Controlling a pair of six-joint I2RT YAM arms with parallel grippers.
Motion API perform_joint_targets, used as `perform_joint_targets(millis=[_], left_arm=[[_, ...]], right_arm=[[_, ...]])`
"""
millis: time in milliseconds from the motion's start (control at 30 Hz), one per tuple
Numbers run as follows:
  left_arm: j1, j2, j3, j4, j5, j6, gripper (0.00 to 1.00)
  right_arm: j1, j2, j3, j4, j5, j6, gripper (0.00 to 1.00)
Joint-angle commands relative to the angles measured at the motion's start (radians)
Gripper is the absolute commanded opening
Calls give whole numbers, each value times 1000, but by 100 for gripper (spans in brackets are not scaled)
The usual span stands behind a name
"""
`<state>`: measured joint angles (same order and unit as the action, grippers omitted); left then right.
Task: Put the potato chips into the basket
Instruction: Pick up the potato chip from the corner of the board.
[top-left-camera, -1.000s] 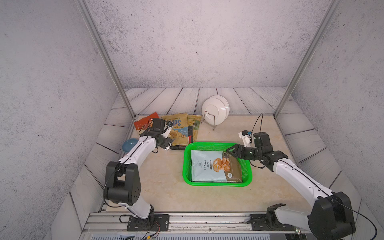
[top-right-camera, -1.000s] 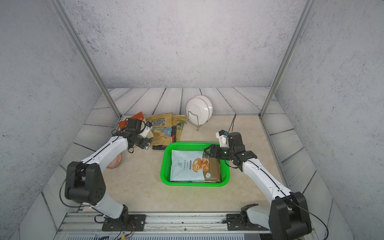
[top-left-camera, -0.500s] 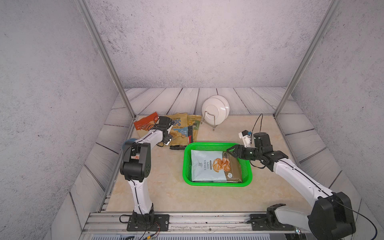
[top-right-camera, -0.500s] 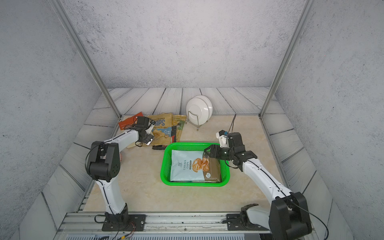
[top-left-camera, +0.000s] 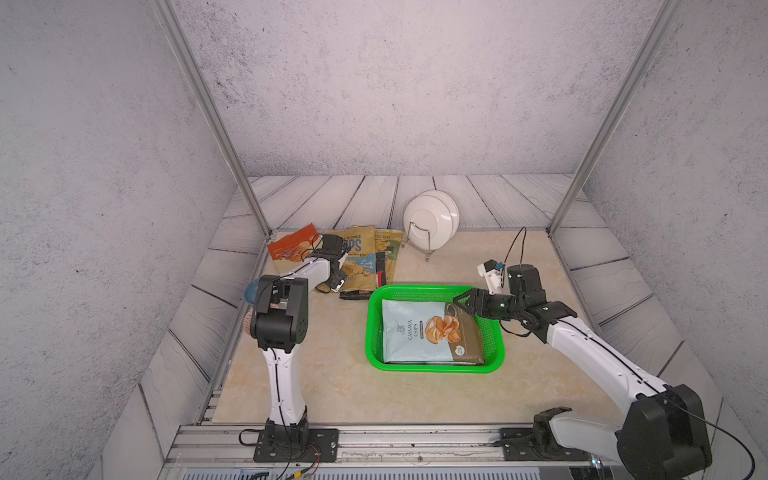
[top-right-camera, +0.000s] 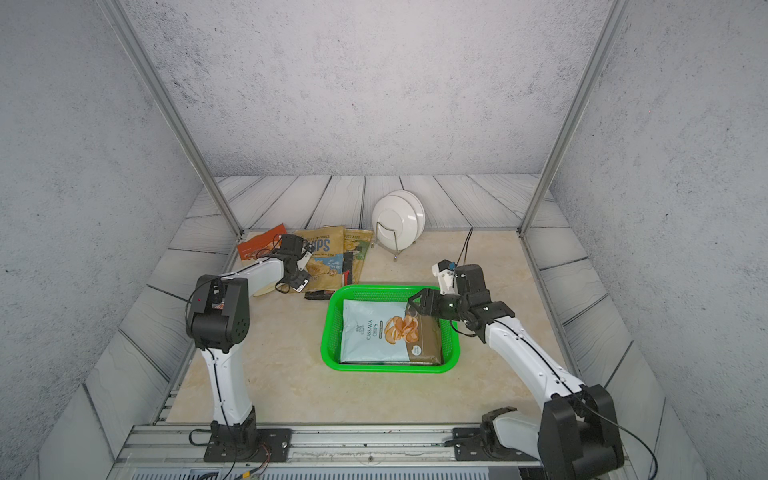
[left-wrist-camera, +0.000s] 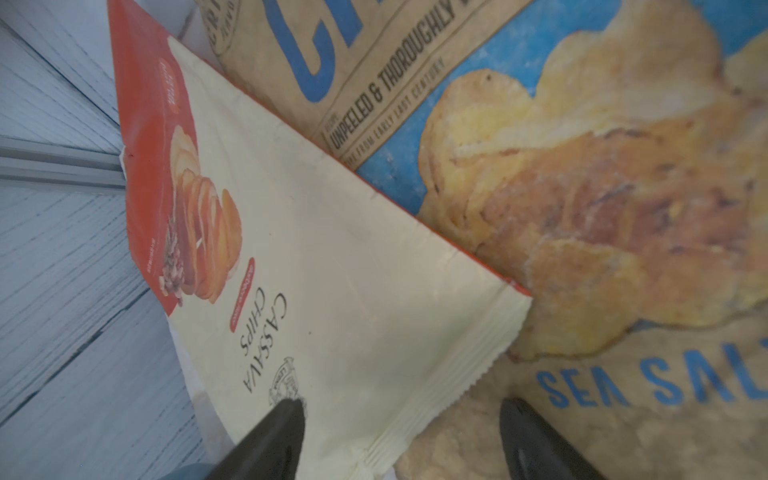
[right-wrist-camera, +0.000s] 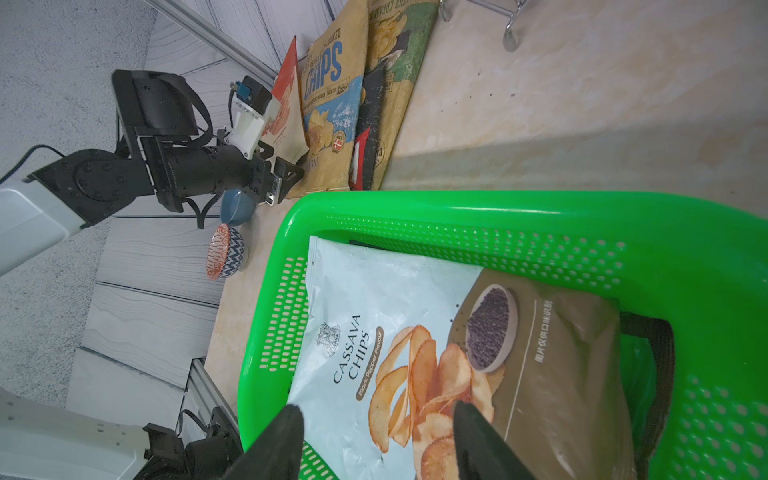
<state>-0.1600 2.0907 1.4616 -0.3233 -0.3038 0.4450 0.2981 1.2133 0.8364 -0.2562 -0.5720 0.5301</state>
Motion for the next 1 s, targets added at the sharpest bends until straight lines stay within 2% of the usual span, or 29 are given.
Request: perform_joint_targets(millis=[0,300,567,600,700,833,967], left_arm=[[-2,36,23,48,-73,17,80],[-1,61,19,126,-141,40,76],[-1,55,20,151,-146,40,44],[-1,54,20,154,-147,43,44],[0,55,20,162,-149,57,46],[0,90,51,125,-147,78,61],[-5,152,74,137,-209,147,64]], right_arm=[[4,-42,16,11,-11,8,62],[4,-46,13,9,-8,8,62],[4,-46,5,20,-12,14,62],[5,-48,5,21,-13,15,62],[4,-55,4,21,-13,14,62],[4,-57,3,22,-16,16,62],[7,-60,11,11,-14,10,62]])
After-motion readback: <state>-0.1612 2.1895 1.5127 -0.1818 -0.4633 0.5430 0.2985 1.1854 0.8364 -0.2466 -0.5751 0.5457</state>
